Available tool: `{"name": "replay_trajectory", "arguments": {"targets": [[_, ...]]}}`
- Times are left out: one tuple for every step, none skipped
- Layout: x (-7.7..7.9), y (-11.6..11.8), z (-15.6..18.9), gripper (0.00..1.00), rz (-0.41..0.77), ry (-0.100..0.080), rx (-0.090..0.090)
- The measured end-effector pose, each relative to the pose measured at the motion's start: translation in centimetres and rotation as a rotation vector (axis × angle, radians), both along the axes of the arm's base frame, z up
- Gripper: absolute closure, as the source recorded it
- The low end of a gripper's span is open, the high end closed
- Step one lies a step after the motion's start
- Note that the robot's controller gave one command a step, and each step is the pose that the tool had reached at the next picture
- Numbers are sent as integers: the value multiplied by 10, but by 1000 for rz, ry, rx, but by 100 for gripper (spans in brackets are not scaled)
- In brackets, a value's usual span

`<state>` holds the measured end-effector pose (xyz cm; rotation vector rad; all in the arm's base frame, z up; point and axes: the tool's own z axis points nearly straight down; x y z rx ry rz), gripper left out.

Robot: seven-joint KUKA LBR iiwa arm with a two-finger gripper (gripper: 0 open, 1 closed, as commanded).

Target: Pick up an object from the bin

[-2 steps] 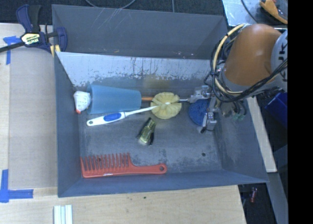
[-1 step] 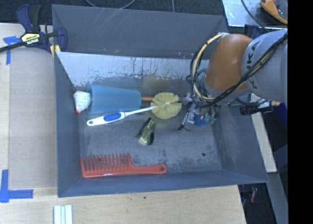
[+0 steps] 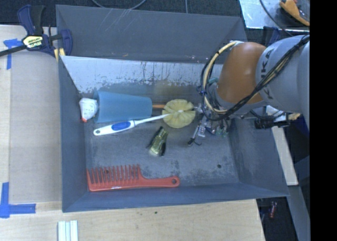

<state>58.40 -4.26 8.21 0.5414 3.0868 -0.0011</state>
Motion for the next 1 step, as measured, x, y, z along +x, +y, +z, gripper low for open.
{"name": "replay_trajectory", "arguments": {"targets": [[7,3,66,0,268,-4,-1]]}}
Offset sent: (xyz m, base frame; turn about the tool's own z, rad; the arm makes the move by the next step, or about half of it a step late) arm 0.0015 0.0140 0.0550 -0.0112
